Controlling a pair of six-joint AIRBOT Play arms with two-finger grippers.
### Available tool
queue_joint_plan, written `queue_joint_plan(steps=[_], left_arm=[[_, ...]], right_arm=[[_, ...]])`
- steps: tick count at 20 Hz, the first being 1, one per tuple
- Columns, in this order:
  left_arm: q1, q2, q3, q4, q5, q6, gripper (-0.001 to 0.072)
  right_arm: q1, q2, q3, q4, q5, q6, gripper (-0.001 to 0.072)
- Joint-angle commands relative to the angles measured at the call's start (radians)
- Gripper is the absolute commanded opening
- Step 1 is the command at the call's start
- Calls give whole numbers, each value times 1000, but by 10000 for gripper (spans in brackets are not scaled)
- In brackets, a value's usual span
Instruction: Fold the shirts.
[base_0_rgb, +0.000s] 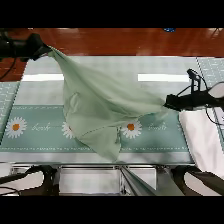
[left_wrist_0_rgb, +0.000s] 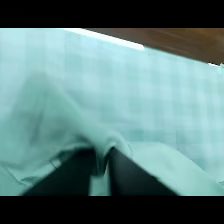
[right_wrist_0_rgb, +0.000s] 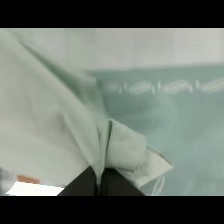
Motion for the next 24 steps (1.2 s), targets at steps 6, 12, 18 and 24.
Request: queue_joint_plan(steps=[6,12,18,24], left_arm=[[147,-134,23,136,-389,-73,511],[286,156,-427,270,-365,-31,511],[271,373,-990,-13,-287,25,510],[44,371,-1143,-44,-123,-44,510]], right_arm=[[-116,-326,461,-70,128,29,411],[-363,-156,255,-84,158,48,404],[-360,72,-217,275,20,-175,405],[-360,115,-237,280,22,-178,405]])
